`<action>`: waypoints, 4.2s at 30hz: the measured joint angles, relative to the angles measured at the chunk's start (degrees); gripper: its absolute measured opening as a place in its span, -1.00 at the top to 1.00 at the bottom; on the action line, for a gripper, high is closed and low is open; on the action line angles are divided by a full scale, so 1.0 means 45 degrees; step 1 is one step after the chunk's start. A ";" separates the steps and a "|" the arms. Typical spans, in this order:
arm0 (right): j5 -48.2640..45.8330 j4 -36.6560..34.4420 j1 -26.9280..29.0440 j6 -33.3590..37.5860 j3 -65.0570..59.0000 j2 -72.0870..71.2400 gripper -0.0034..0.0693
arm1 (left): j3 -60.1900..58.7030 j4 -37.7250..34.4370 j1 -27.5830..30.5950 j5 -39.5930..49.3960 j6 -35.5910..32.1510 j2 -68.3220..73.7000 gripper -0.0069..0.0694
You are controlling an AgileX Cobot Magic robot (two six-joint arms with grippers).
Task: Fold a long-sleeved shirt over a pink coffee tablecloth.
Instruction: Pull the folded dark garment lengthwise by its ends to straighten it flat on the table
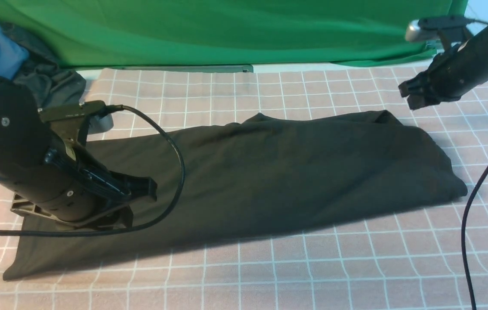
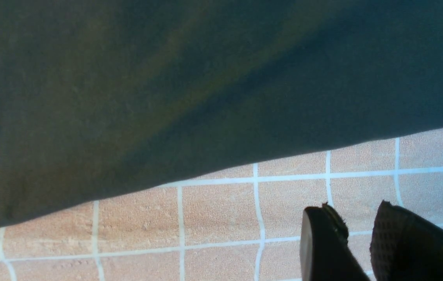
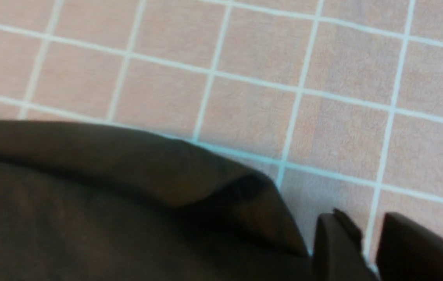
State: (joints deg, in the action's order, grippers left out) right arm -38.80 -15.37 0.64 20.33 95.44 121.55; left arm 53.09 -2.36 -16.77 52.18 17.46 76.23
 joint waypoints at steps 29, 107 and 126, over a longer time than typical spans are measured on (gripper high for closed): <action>-0.0440 0.0112 -0.2128 0.3908 0.0808 0.0810 -0.25 | 0.0000 0.0000 0.0000 -0.0118 -0.0005 0.0000 0.26; -0.6091 0.0836 0.0301 -0.0025 0.0856 -0.2582 0.80 | -0.3451 0.1675 0.5652 -0.1035 0.1802 -0.0527 0.67; -0.5449 -0.0496 0.0301 0.1442 0.0790 -0.2608 0.80 | -0.3653 0.0758 0.5757 -0.4221 0.1674 0.2057 -0.44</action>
State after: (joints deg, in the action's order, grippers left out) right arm -63.32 -17.61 1.99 26.81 98.99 109.81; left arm 36.65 1.06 9.14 33.19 24.99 85.49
